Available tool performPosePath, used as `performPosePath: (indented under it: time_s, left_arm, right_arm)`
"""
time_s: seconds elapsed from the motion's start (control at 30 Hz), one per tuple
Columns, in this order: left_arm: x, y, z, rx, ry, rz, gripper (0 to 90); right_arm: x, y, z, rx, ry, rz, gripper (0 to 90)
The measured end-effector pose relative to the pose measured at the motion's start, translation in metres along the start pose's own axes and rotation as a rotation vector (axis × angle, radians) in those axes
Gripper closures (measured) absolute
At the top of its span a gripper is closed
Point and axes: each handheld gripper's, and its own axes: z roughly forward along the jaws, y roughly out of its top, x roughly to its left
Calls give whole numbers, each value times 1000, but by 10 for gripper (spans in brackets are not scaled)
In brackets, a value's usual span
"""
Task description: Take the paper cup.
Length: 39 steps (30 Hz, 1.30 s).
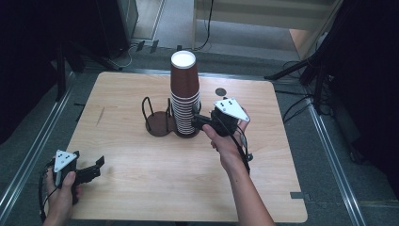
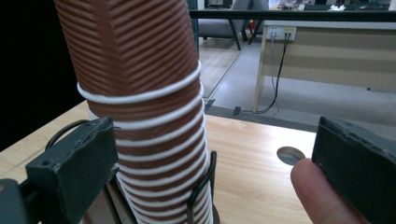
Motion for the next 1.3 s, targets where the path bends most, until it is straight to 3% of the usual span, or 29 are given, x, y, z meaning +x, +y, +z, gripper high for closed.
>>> performPosePath:
  time_s: [0.57,1.3]
  left_arm:
    - [0,0,1,7,2,-3,73]
    - [1,1,2,26,3,-12,73]
  right_arm:
    - [30,17,26,-12,30,2,5]
    - [46,32,59,-22,-2,-6,6]
